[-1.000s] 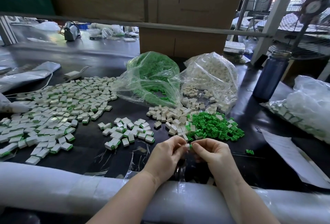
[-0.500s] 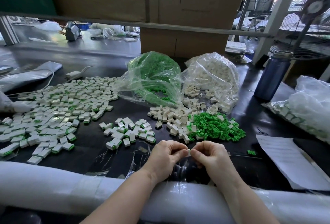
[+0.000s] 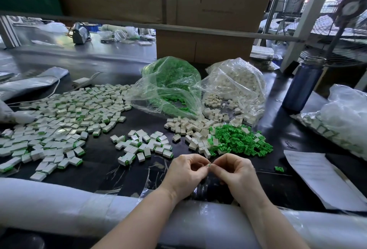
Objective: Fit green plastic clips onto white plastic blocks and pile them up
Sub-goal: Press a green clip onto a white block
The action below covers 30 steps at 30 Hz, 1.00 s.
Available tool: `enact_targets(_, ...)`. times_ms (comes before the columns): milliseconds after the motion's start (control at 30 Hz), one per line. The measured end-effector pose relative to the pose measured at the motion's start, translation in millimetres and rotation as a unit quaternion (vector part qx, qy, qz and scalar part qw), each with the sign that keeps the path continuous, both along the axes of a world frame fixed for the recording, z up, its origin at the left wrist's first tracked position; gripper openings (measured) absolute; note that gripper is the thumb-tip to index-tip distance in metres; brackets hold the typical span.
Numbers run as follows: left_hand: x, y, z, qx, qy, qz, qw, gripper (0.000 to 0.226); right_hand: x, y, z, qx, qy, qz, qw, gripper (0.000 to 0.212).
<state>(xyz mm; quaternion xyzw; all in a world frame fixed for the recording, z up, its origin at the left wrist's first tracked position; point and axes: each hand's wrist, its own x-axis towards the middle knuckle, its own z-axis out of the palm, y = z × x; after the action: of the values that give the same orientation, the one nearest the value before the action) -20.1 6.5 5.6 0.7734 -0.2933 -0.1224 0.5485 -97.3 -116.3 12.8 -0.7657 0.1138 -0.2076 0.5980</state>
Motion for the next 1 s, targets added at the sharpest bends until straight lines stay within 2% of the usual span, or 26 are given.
enact_targets(167,0.1,0.7,0.6,0.017,-0.005,0.001,1.0,0.011,-0.3,0.2,-1.0,-0.024,0.003,0.02,1.0,0.021)
enact_targets(300,0.9,0.7,3.3,-0.029,0.044,-0.02,0.998,0.011,1.2,-1.5,-3.1,0.043,-0.005,0.022,0.999,0.016)
enact_targets(400,0.1,0.0,5.0,-0.037,0.031,-0.031,0.998,0.012,3.4,-2.3,-5.9,0.08,0.005,0.028,0.996,0.008)
enact_targets(467,-0.5,0.4,5.7,-0.036,0.019,-0.04,0.998,0.014,4.8,-1.7,-6.3,0.081,0.029,0.051,0.995,0.012)
enact_targets(567,-0.7,1.4,6.2,-0.031,0.013,-0.055,0.998,0.009,5.5,-0.9,-4.9,0.075,0.052,0.091,0.992,0.029)
enact_targets(633,-1.1,1.4,5.6,-0.027,0.012,-0.065,0.997,0.008,5.4,-0.9,-3.3,0.071,0.055,0.105,0.99,0.031)
enact_targets(800,-1.6,1.1,3.3,-0.006,-0.009,-0.089,0.996,0.024,4.6,-2.8,-2.9,0.09,0.051,0.104,0.989,0.018)
enact_targets(1000,-2.1,0.0,3.0,0.025,-0.023,-0.107,0.994,0.031,2.6,-4.1,-3.3,0.079,0.054,0.081,0.992,0.019)
